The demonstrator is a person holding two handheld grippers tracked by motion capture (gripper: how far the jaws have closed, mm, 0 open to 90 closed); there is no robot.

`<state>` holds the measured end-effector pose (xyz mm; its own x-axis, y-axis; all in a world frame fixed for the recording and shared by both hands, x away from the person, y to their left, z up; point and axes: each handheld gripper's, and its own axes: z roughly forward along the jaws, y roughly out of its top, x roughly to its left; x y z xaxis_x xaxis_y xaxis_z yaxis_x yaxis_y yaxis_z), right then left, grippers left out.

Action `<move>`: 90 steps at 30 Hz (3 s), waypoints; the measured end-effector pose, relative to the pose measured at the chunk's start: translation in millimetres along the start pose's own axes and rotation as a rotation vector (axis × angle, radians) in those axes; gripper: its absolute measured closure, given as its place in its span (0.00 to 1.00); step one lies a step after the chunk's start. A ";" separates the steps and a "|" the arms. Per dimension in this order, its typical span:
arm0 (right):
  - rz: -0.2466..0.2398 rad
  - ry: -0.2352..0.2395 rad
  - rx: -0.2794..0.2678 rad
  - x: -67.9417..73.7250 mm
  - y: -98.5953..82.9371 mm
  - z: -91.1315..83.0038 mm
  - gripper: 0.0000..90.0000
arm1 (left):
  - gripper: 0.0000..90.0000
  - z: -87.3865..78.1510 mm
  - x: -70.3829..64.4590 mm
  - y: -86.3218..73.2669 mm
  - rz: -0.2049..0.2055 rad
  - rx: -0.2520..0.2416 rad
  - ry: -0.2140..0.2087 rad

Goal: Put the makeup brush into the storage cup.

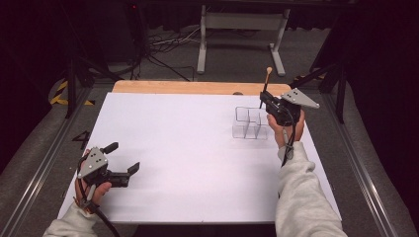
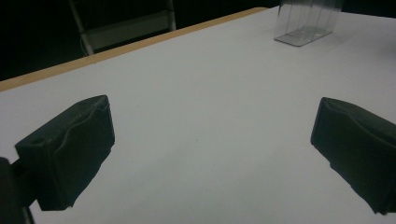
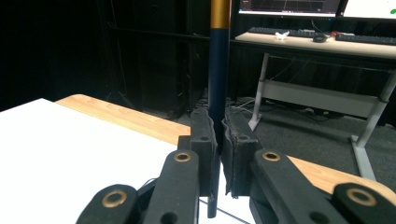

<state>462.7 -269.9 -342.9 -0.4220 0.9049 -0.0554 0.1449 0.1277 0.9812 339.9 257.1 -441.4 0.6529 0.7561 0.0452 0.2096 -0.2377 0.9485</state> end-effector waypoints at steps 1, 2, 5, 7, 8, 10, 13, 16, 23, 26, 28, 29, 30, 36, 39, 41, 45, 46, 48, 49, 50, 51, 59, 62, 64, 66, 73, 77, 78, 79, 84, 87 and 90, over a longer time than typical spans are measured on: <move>-0.003 -0.005 0.004 -0.1 -1.5 1.5 0.94 | 0.01 -0.3 0.5 0.0 0.000 0.000 -0.004; 0.000 -0.003 0.007 -0.4 -3.1 2.8 0.94 | 0.00 0.0 0.5 -0.2 -0.003 -0.001 0.000; -0.004 -0.009 0.020 0.8 -7.1 5.8 0.94 | 0.00 -0.4 0.6 -0.4 -0.002 -0.003 -0.005; 0.003 -0.005 0.033 1.9 -13.6 9.9 0.94 | 0.00 -0.7 0.4 0.0 0.000 0.002 0.003; -0.005 -0.009 0.041 2.5 -16.1 11.3 0.94 | 0.00 -0.4 0.2 -0.1 -0.002 -0.001 0.004; 0.015 -0.002 0.044 2.4 -20.8 13.7 0.94 | 0.01 0.0 -0.3 0.0 -0.004 0.004 0.022; 0.024 -0.007 0.051 2.4 -28.4 16.6 0.94 | 0.01 0.1 0.1 0.0 -0.004 0.003 0.021; 0.014 -0.016 0.066 3.4 -32.9 19.0 0.94 | 0.01 0.7 -0.5 0.2 0.005 0.018 0.039; 0.041 -0.016 0.087 2.9 -48.5 22.1 0.94 | 0.01 0.7 -0.2 -0.1 0.000 0.010 0.033; 0.047 -0.021 0.094 2.2 -52.7 22.0 0.94 | 0.01 0.6 -0.5 0.2 0.003 0.015 0.037; 0.053 -0.018 0.102 1.9 -57.6 21.7 0.94 | 0.01 1.8 -1.5 0.1 0.005 0.020 0.035; 0.059 -0.013 0.103 1.7 -58.4 21.5 0.94 | 0.01 1.9 -1.4 0.2 0.012 0.024 0.031; 0.059 -0.013 0.103 1.7 -58.4 21.5 0.94 | 0.00 1.9 -1.4 0.2 0.012 0.024 0.031; 0.068 -0.008 0.109 3.7 -65.8 20.4 0.94 | 0.00 3.2 -2.5 0.4 0.015 0.039 0.033; 0.071 -0.014 0.112 4.5 -67.7 19.3 0.94 | 0.00 4.4 -3.8 1.1 0.023 0.042 0.047; 0.080 -0.006 0.113 5.2 -69.9 19.1 0.94 | 0.01 4.0 -4.4 1.7 0.024 0.040 0.053; 0.067 -0.008 0.120 7.6 -69.4 19.0 0.93 | 0.01 3.4 -4.5 1.7 0.016 0.030 0.052; 0.063 -0.008 0.119 7.6 -69.1 19.0 0.93 | 0.01 3.5 -4.6 1.8 0.017 0.034 0.063; 0.066 -0.010 0.120 7.6 -68.9 18.6 0.93 | 0.01 3.9 -4.1 1.5 0.011 0.033 0.054; 0.067 -0.010 0.122 7.3 -69.0 18.6 0.93 | 0.01 4.1 -4.2 1.6 0.014 0.036 0.060; 0.067 -0.010 0.122 7.0 -69.2 18.8 0.93 | 0.01 4.1 -4.2 1.6 0.014 0.036 0.060; 0.067 -0.010 0.122 7.0 -69.2 18.8 0.93 | 0.01 4.0 -4.0 1.6 0.013 0.032 0.056; 0.056 -0.032 0.130 7.5 -66.7 17.2 0.78 | 0.01 4.4 -3.9 1.2 0.009 0.036 0.056; 0.045 -0.030 0.125 8.0 -63.6 14.8 0.71 | 0.01 4.5 -4.0 1.3 0.008 0.035 0.051; 0.031 -0.039 0.120 9.1 -60.5 12.5 0.67 | 0.01 4.6 -4.2 1.2 0.009 0.036 0.051; 0.031 -0.028 0.109 10.0 -58.5 11.0 0.62 | 0.01 4.5 -4.1 1.3 0.010 0.035 0.056; -0.042 -0.022 0.099 18.5 -47.0 5.3 0.51 | 0.01 4.5 -4.2 1.2 0.010 0.036 0.055; -0.081 -0.025 0.091 24.6 -40.8 1.3 0.43 | 0.01 4.1 -3.8 0.9 0.008 0.033 0.051; -0.098 -0.030 0.091 25.8 -39.5 0.2 0.42 | 0.01 4.5 -3.8 0.7 0.008 0.037 0.054; -0.097 -0.026 0.085 26.4 -38.7 -0.8 0.40 | 0.01 4.9 -3.9 0.7 0.011 0.038 0.056; -0.099 -0.030 0.066 27.4 -35.4 -6.4 0.31 | 0.01 4.9 -4.4 0.9 0.012 0.037 0.046; -0.101 -0.041 0.068 27.3 -33.9 -9.3 0.26 | 0.01 5.2 -4.3 0.8 0.012 0.038 0.047; -0.107 -0.051 0.073 27.8 -31.9 -12.4 0.20 | 0.01 5.2 -4.2 0.7 0.011 0.038 0.044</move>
<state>435.2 -253.9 -373.4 -0.3928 0.9038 -0.1698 0.1669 0.2516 0.9533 341.1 250.6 -442.5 0.6227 0.7793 0.0700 0.2310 -0.2686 0.9351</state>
